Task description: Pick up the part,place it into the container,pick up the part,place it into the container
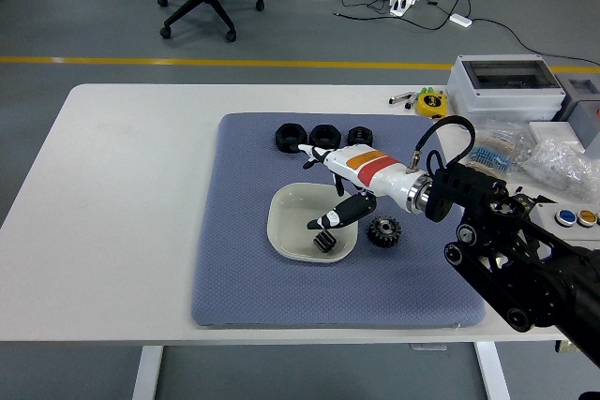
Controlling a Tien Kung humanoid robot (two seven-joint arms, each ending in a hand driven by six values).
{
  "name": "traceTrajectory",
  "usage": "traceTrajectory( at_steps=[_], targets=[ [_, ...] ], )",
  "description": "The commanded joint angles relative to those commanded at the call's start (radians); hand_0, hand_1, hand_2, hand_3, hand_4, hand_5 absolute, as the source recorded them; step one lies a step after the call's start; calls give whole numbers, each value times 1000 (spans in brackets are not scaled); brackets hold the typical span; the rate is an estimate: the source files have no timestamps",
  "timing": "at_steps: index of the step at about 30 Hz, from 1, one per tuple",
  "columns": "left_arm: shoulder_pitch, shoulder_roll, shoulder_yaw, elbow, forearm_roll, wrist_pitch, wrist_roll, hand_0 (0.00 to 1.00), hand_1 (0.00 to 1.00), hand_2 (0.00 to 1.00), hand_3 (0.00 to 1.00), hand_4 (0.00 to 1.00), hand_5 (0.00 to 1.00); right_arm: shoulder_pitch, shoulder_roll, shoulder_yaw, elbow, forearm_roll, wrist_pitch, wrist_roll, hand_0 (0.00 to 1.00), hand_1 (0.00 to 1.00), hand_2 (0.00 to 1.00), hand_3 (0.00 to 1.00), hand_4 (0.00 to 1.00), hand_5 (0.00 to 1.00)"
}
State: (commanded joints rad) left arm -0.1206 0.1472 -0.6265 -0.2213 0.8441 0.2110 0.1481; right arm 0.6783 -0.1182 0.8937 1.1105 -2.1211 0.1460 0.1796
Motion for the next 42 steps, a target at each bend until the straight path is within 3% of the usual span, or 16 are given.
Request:
traceTrajectory(
  at_steps=[3, 4, 8, 10, 13, 15, 16, 33, 34, 39, 40, 42],
  targets=[
    [0, 0, 2, 0, -3, 0, -1, 674, 677, 695, 569, 640, 600, -16, -37, 39, 15, -24, 27, 1, 174, 336, 772, 959, 998, 464],
    [0, 0, 3, 1, -6, 1, -2, 674, 676, 695, 569, 642, 603, -24, -54, 51, 16, -29, 36, 3, 184, 355, 748, 894, 998, 456],
    [-1, -2, 6, 2, -14, 3, -4, 674, 676, 695, 569, 642, 603, -60, -97, 84, 2, -50, 55, 6, 184, 355, 748, 894, 998, 456],
    [-2, -3, 5, 3, -13, 3, -4, 674, 677, 695, 568, 642, 604, -76, -111, 97, -8, -64, 61, 6, 189, 368, 739, 841, 998, 450],
    [-2, -5, 5, 3, -15, 4, -5, 674, 677, 695, 568, 642, 604, -98, -122, 111, -22, -76, 68, 9, 189, 368, 739, 841, 998, 450],
    [-1, -6, 4, 3, -14, 4, -4, 674, 677, 695, 568, 642, 604, -105, -123, 112, -29, -72, 69, 13, 189, 368, 739, 841, 998, 450],
    [-1, -7, 2, 3, -10, 3, -3, 674, 680, 695, 568, 641, 603, -111, -122, 110, -37, -71, 65, 18, 210, 389, 732, 793, 998, 445],
    [5, -10, 1, 0, 0, 2, 3, 674, 685, 695, 568, 640, 602, -117, -80, 42, -118, -34, -1, 36, 218, 393, 673, 735, 998, 426],
    [5, -11, 1, 0, 0, 2, 3, 674, 688, 694, 568, 638, 603, -117, -80, 41, -121, -32, -8, 36, 228, 385, 604, 599, 998, 399],
    [4, -10, 4, 0, -2, 1, 2, 674, 688, 694, 568, 638, 603, -113, -81, 37, -133, -13, -62, 28, 228, 385, 604, 599, 998, 399],
    [4, -10, 5, 0, -3, 1, 2, 673, 688, 694, 568, 637, 602, -112, -81, 36, -135, -10, -69, 28, 212, 398, 489, 498, 841, 283],
    [3, -10, 6, 0, -5, 1, 1, 673, 688, 694, 568, 637, 602, -111, -80, 33, -140, -8, -85, 27, 212, 398, 489, 498, 841, 283]
  ],
)
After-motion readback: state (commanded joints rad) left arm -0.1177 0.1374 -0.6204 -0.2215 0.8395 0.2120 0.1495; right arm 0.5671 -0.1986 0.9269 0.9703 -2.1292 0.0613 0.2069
